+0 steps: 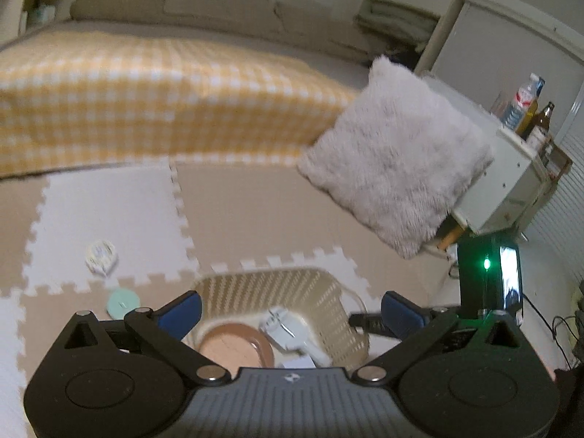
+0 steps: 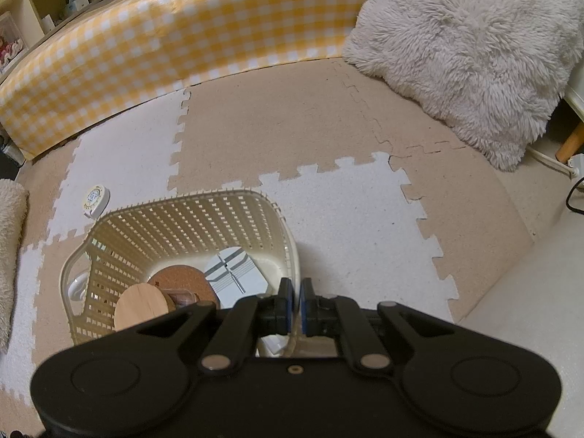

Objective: Organize rigid objects
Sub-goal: 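Raise the left tool away from the basket toward the remaining objects, then lower the left tool onto the white suction-cup adapter and close on it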

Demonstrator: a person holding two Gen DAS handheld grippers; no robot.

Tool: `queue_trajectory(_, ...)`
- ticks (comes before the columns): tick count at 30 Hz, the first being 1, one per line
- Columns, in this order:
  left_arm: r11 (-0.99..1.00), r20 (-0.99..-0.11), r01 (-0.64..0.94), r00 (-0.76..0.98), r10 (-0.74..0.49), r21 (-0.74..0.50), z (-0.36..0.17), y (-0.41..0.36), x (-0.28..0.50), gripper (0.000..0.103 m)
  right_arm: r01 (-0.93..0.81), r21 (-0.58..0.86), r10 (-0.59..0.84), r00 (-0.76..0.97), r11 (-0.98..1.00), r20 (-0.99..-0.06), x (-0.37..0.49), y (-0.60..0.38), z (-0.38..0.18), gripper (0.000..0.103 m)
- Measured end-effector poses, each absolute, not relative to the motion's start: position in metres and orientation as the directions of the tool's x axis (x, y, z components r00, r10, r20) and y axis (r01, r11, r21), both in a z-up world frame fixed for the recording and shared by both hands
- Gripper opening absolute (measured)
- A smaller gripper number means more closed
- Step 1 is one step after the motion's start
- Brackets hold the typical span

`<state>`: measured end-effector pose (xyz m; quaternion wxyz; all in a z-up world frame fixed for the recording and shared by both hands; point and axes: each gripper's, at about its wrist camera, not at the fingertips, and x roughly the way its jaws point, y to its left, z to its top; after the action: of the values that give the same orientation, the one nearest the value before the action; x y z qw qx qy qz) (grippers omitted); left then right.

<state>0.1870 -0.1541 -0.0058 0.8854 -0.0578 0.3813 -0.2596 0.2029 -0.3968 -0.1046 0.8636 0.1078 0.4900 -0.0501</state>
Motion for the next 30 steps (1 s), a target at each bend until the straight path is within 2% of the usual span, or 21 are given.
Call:
queue_trajectory(5,0.872,-0.612,0.39,0.623,-0.487,-0.296,0.004,-0.132,0.198,0.103,0.192,0.137,0.019,0.515,0.972,-0.857,0.203,-0.397,-0.105,0.005)
queue_trajectory(12,0.921,-0.628,0.26,0.674,-0.388,-0.29,-0.014,-0.091,0.225,0.103,0.192,0.137,0.019,0.515,0.972,-0.857,0.203,-0.397,-0.105,0.005)
queue_trajectory(18,0.958,-0.674,0.17,0.683,-0.283,-0.23,-0.049,-0.069,0.245,0.103,0.192,0.137,0.019,0.515,0.972,-0.857,0.203,-0.397,-0.105,0.005)
queue_trajectory(30,0.986,-0.784,0.138,0.601,-0.158,-0.093,-0.118,-0.062,0.257,0.103,0.191,0.139,0.022,0.512,0.972,-0.859,0.202,-0.396,-0.105,0.005)
